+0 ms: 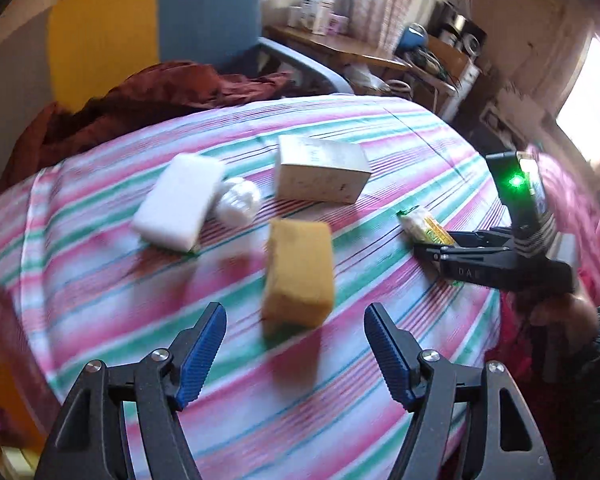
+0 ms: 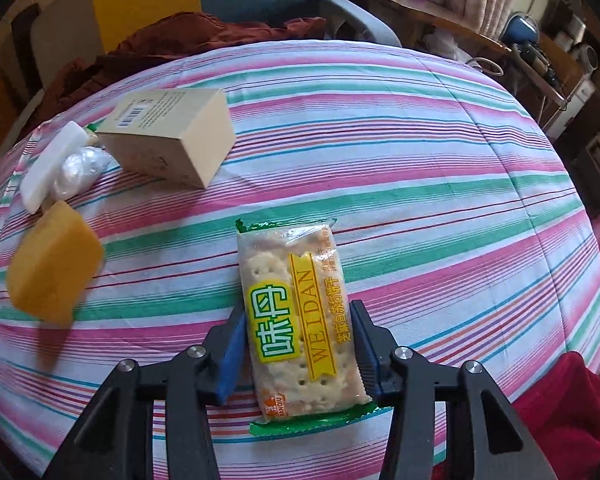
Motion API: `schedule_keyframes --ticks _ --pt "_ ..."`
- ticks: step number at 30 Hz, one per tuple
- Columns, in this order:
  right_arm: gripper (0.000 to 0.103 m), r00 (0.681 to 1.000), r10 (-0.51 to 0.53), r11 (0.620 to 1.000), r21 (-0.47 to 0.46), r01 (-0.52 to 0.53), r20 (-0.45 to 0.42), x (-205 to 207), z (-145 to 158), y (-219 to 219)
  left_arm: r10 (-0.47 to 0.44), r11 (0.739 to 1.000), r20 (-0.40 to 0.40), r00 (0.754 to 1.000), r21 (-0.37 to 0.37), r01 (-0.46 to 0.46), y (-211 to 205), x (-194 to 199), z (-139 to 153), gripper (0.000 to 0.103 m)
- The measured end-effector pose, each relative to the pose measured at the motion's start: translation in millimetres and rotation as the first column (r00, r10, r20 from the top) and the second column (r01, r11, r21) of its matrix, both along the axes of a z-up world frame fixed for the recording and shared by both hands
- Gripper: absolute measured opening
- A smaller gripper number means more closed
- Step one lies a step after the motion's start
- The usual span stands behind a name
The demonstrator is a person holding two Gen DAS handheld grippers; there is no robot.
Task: Organize objects
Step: 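Grasp a yellow sponge with the left gripper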
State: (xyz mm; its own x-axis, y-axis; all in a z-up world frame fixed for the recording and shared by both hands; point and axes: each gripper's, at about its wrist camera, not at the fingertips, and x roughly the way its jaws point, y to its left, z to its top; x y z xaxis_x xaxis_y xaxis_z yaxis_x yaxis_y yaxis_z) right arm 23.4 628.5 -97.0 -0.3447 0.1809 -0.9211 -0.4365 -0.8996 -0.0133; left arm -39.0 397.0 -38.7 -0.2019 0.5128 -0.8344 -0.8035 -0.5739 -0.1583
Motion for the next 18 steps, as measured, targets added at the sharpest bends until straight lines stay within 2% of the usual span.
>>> schedule_keyframes --ticks 8,9,10,11,18 --pt "0.050 1.000 0.030 0.999 0.012 -0.030 0.007 -7 -4 -9 -0.072 0.992 -0.077 0.994 -0.105 0.064 57 -10 -25 0.070" --pt "0.050 0.999 0.031 0.999 0.012 -0.031 0.007 -7 -4 -8 -0.078 0.991 -0.094 0.993 -0.117 0.066 61 -11 -27 0.065" --pt "0.050 0.999 0.032 0.999 0.013 -0.032 0.008 -7 -3 -9 -0.080 0.988 -0.114 0.990 -0.137 0.064 65 -12 -33 0.053" --pt "0.050 0.999 0.034 0.999 0.015 -0.034 0.008 -8 -4 -9 -0.076 0.986 -0.107 0.991 -0.156 0.059 69 -15 -40 0.049" --pt "0.049 0.999 0.049 0.998 0.025 -0.049 -0.008 -8 -1 -14 -0.027 0.998 -0.018 0.999 -0.059 0.025 52 -25 -53 0.049"
